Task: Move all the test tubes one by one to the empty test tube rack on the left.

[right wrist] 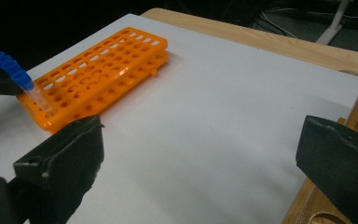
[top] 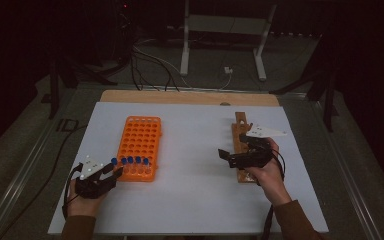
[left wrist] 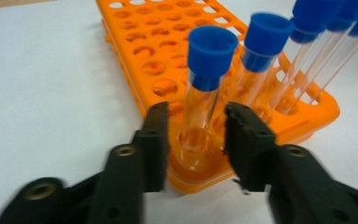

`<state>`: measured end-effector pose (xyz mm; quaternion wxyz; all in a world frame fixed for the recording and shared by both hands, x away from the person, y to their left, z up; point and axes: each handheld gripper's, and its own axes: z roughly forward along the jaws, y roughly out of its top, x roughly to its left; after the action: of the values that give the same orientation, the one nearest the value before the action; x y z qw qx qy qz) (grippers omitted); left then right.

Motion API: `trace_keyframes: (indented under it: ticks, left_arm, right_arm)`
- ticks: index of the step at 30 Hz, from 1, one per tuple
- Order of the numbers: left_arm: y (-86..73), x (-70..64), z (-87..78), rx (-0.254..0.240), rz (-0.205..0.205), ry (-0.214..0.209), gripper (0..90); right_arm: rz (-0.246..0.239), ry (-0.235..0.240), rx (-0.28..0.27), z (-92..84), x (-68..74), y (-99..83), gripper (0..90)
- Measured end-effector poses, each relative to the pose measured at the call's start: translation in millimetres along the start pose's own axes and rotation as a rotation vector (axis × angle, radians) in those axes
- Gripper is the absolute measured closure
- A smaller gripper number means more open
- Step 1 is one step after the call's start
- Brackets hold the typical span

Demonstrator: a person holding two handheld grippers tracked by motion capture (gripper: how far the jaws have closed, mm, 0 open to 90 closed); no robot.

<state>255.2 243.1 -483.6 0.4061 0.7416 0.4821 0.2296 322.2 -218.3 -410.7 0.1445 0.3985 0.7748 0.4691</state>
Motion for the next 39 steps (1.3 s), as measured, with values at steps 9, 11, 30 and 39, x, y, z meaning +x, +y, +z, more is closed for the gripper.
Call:
trace_keyframes:
  ticks: [9,11,30,39]
  left_arm:
    - [8.9,-1.5,-19.0,-0.145,-0.045,-0.026,32.9]
    - [11.1,-3.6,-22.0,-0.17,-0.038,-0.026,27.3]
    - [14.3,-7.1,-31.3,-0.265,-0.056,-0.028,0.6]
    - [13.2,-7.1,-33.3,-0.269,-0.057,-0.041,0.6]
  right_arm:
    - [-0.045,-0.056,-0.016,-5.6,1.8,-6.0,1.5]
    - [-0.057,-0.068,-0.024,-7.0,2.4,-8.1,1.5]
    - [-0.052,-0.136,-0.141,-33.4,-14.9,-57.4,1.5]
    - [-0.034,-0.161,-0.207,-51.3,-23.5,-76.5,1.5]
